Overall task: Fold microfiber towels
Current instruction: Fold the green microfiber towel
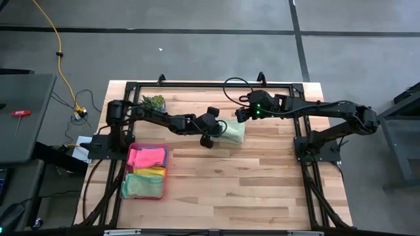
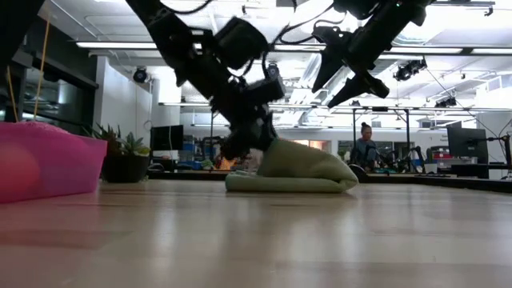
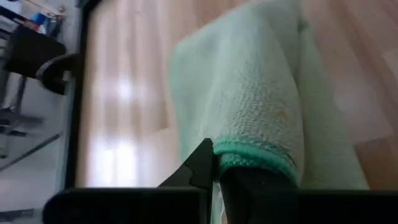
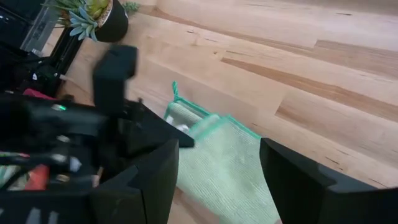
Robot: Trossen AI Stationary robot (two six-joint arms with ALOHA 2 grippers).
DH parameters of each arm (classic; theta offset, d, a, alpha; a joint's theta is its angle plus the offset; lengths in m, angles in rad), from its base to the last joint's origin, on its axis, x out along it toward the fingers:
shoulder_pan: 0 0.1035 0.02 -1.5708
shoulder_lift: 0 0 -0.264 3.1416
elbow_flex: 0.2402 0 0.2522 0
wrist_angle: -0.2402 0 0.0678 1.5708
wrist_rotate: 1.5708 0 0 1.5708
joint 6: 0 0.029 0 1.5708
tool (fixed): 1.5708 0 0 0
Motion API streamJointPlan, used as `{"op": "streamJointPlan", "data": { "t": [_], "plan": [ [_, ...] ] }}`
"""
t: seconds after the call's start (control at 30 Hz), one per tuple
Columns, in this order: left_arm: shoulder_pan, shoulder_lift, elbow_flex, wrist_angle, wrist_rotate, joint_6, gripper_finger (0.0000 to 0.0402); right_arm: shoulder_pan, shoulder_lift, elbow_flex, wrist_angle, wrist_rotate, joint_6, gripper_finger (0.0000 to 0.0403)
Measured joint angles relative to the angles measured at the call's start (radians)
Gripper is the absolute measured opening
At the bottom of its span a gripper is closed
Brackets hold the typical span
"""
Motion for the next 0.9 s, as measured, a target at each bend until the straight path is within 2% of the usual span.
{"op": "streamJointPlan", "data": {
  "t": [0.13, 0.23, 0.43, 0.57, 0.67, 0.73, 0.9],
  "plan": [
    [-0.003, -0.066, 0.000, -0.021, -0.031, 0.032, 0.0015, 0.000, 0.000, 0.000, 0.001, 0.000, -0.010, 0.0215],
    [-0.005, -0.120, 0.001, -0.064, -0.049, 0.045, 0.0005, 0.000, 0.000, 0.000, 0.003, 0.000, -0.027, 0.0215],
    [-0.005, -0.199, 0.001, -0.188, -0.112, 0.026, 0.0007, 0.000, 0.000, 0.000, 0.003, 0.000, -0.045, 0.0215],
    [-0.004, -0.209, 0.001, -0.284, -0.123, -0.013, 0.0002, 0.000, 0.000, 0.000, 0.001, 0.000, -0.046, 0.0215],
    [-0.009, -0.208, 0.000, -0.359, -0.178, -0.034, 0.0002, 0.000, 0.000, 0.000, -0.001, 0.000, -0.046, 0.0215],
    [-0.018, -0.208, 0.000, -0.364, -0.219, -0.064, 0.0002, 0.000, 0.000, 0.000, -0.003, -0.001, -0.046, 0.0215],
    [-0.027, -0.223, 0.002, -0.396, -0.220, -0.082, 0.0001, 0.000, 0.000, 0.000, -0.005, -0.011, -0.045, 0.0215]
  ]
}}
